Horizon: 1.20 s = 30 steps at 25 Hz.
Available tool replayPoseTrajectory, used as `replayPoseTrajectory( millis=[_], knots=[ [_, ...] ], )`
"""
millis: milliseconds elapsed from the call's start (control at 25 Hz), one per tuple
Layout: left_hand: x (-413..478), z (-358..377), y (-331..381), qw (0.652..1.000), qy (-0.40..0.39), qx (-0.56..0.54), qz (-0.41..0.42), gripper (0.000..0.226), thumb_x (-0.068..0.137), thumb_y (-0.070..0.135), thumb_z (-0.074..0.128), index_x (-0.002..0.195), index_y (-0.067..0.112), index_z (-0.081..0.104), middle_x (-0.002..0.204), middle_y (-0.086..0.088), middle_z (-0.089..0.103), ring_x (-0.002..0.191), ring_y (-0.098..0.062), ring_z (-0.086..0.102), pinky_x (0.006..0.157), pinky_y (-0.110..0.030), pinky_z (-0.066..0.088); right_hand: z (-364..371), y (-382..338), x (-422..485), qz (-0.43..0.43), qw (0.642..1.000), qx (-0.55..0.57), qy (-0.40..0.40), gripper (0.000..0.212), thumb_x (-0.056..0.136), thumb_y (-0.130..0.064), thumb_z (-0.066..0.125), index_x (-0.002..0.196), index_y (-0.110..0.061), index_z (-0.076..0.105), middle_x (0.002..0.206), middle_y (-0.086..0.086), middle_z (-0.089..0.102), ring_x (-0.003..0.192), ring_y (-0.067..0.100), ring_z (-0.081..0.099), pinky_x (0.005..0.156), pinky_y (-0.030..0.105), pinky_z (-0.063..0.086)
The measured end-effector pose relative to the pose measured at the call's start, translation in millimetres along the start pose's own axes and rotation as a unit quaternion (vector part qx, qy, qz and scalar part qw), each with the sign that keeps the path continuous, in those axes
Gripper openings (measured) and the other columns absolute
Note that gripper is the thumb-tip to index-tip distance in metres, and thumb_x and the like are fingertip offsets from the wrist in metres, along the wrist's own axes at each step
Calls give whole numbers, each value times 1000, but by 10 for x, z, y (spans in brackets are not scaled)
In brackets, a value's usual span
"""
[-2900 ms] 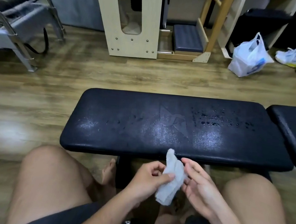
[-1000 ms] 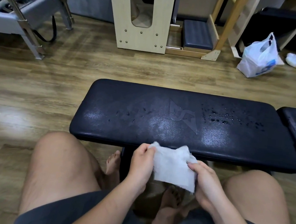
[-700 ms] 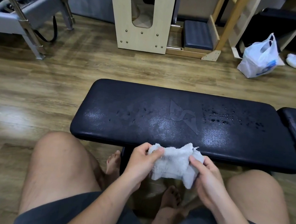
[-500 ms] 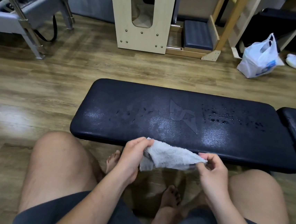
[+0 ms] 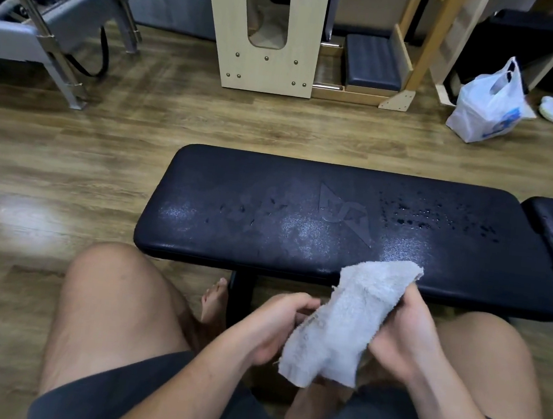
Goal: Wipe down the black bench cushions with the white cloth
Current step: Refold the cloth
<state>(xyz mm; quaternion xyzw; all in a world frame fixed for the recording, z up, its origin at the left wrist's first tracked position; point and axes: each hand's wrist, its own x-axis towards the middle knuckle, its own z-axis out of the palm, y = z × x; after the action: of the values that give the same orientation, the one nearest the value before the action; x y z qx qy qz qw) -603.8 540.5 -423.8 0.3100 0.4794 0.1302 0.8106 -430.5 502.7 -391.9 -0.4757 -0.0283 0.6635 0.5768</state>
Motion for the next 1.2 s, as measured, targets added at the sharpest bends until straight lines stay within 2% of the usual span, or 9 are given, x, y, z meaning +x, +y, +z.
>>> replayPoseTrajectory(
  millis=[160,320,480,640,760,840,960,1080,1200],
  knots=[
    [13,1,28,995,3,3,95,27,79,29,66,99,14,76,95,-4,73,86,-19,63,76,-33,43,97,-79,-137,73,996,9,-50,60,97,-44,39,130,4,55,132,23,57,125,37,52,103,50,43],
    [3,-115,122,982,-3,-94,165,41,70,26,64,106,7,71,102,-13,65,85,-20,58,73,-30,45,114,-146,-106,95,993,-59,-32,51,97,-38,40,120,1,63,115,19,68,98,31,69,80,45,57],
    [-13,-170,142,977,20,-93,189,39,72,16,66,108,2,73,104,-18,69,92,-25,60,83,-34,44,41,-130,-57,99,979,-178,-13,45,97,-40,38,102,-5,67,81,13,71,69,26,69,65,37,58],
    [-22,-256,228,975,53,-64,204,36,74,11,67,109,4,74,105,-19,71,93,-27,60,77,-32,45,20,-234,-116,78,985,-118,-96,41,94,-33,41,110,-3,65,87,22,69,66,28,68,59,34,57],
    [-72,-278,252,981,53,-18,184,32,87,0,60,116,8,71,108,-13,73,90,-19,65,76,-24,50,35,-211,-139,37,953,-281,-109,28,92,-14,56,117,-4,60,93,20,71,73,27,70,58,34,58],
    [-131,-253,365,986,26,3,165,38,88,-5,58,121,10,69,112,-14,73,91,-20,66,79,-26,51,92,-235,-116,23,923,-373,-90,35,86,1,63,121,-3,57,95,22,72,78,28,71,60,37,58],
    [-350,-108,939,961,17,20,277,46,81,-5,63,124,11,66,111,-13,72,89,-21,66,74,-31,52,445,-642,-144,-145,899,-398,-110,41,80,13,65,117,-3,57,93,13,74,80,22,70,66,33,55],
    [-821,30,1623,860,39,50,506,27,69,-2,71,85,20,75,83,4,72,71,-10,62,58,-21,51,940,-1167,-390,-440,793,-386,-170,23,76,19,66,89,0,61,81,-3,66,75,5,60,69,19,48],
    [-1145,33,1903,769,33,158,619,23,69,-5,71,61,17,66,82,4,72,76,-8,65,66,-20,53,1184,-1314,-504,-542,718,-391,-196,28,79,21,58,76,-6,61,83,-12,66,80,0,59,74,17,46]
  ],
)
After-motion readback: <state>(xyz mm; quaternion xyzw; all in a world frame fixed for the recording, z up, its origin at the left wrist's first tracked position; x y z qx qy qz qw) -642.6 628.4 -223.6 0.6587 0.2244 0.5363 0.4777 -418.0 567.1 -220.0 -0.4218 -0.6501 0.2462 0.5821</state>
